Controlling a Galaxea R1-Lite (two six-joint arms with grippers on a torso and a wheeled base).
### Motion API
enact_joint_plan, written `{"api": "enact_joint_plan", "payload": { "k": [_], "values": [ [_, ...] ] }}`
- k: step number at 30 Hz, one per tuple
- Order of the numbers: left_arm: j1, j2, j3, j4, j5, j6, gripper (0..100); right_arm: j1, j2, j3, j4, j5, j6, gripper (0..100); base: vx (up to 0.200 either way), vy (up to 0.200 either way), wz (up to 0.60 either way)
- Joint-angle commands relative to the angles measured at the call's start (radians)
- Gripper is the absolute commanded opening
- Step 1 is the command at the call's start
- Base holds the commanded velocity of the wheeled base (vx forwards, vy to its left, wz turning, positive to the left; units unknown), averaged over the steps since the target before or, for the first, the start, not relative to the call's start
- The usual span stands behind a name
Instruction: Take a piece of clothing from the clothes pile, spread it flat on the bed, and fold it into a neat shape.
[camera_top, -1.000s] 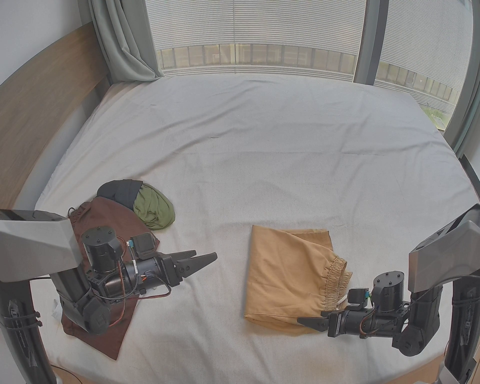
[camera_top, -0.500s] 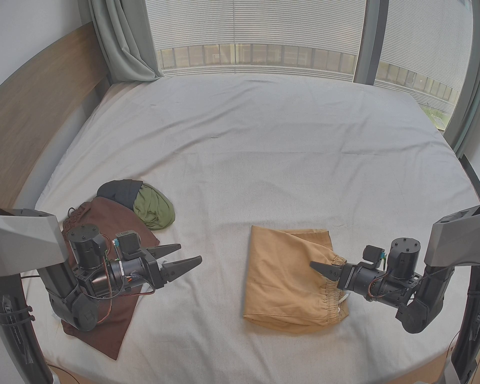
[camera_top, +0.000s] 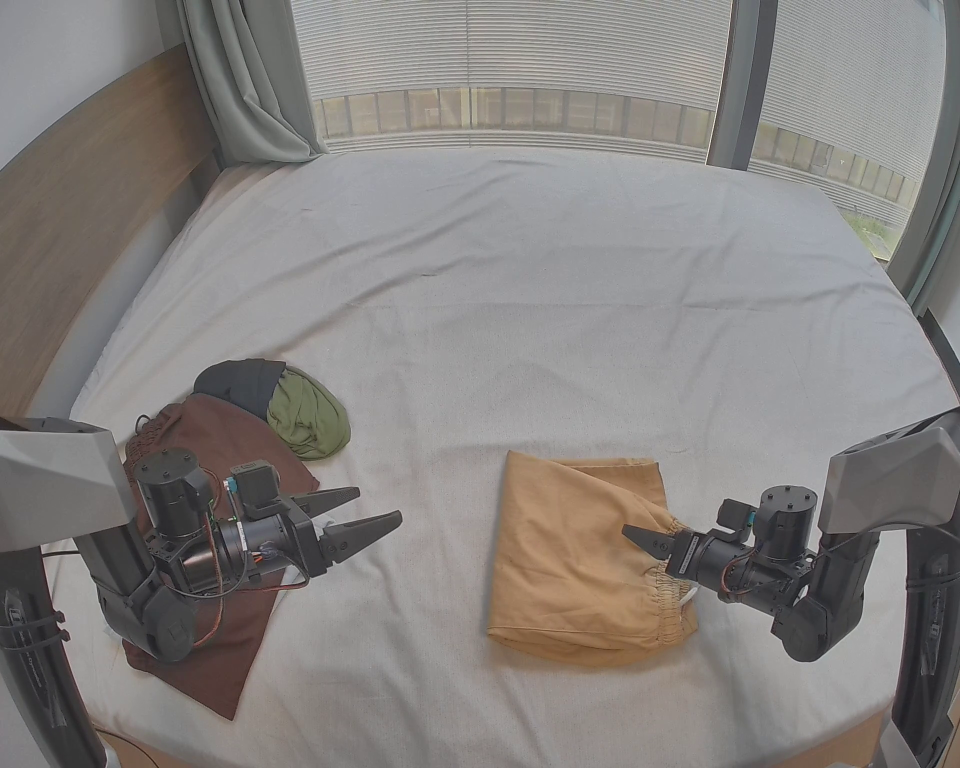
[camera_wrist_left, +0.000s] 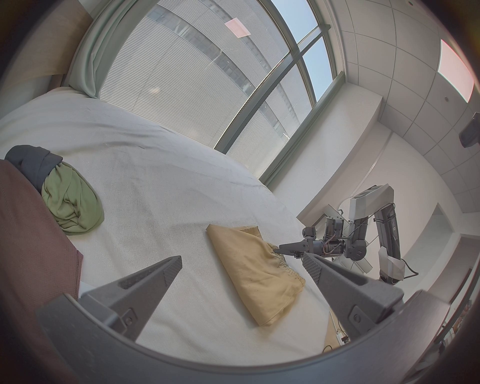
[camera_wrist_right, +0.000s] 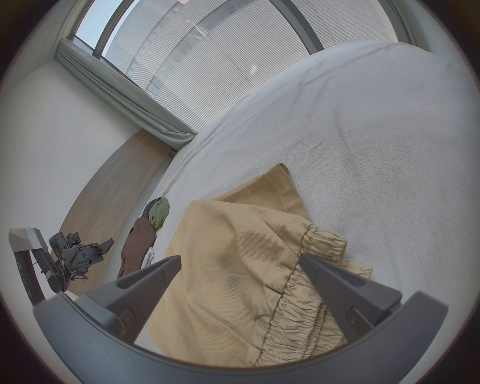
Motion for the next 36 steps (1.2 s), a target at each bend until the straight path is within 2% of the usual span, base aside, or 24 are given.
{"api": "enact_joint_plan", "payload": {
  "k": [1, 7, 13, 18, 19, 23, 28, 36],
  "values": [
    [0.000, 0.001, 0.000, 0.000, 0.000, 0.001, 100, -0.004, 0.025, -0.003, 0.002, 0.000, 0.000, 100, 0.000, 0.000, 0.00],
    [0.002, -0.001, 0.000, 0.000, 0.000, 0.001, 100, -0.003, 0.021, 0.000, 0.002, -0.002, 0.000, 100, 0.000, 0.000, 0.00],
    [0.023, -0.004, 0.006, 0.000, -0.003, 0.002, 100, 0.049, -0.091, 0.046, 0.003, -0.003, -0.003, 100, 0.000, 0.000, 0.00],
    [0.037, -0.002, 0.008, 0.000, -0.009, 0.060, 100, 0.043, -0.153, 0.129, 0.005, 0.009, -0.046, 100, 0.000, 0.000, 0.00],
    [0.037, 0.001, 0.008, 0.000, -0.015, 0.085, 100, 0.034, -0.166, 0.173, 0.006, 0.049, -0.115, 100, 0.000, 0.000, 0.00],
    [0.037, -0.002, 0.015, 0.000, -0.020, 0.091, 100, -0.010, -0.168, 0.236, 0.006, 0.133, -0.213, 100, 0.000, 0.000, 0.00],
    [0.037, -0.002, 0.017, 0.000, -0.020, 0.091, 100, -0.038, -0.163, 0.274, 0.006, 0.178, -0.231, 100, 0.000, 0.000, 0.00],
    [0.037, 0.002, 0.017, 0.000, -0.020, 0.094, 100, -0.072, -0.097, 0.293, 0.008, 0.181, -0.271, 100, 0.000, 0.000, 0.00]
  ]
}}
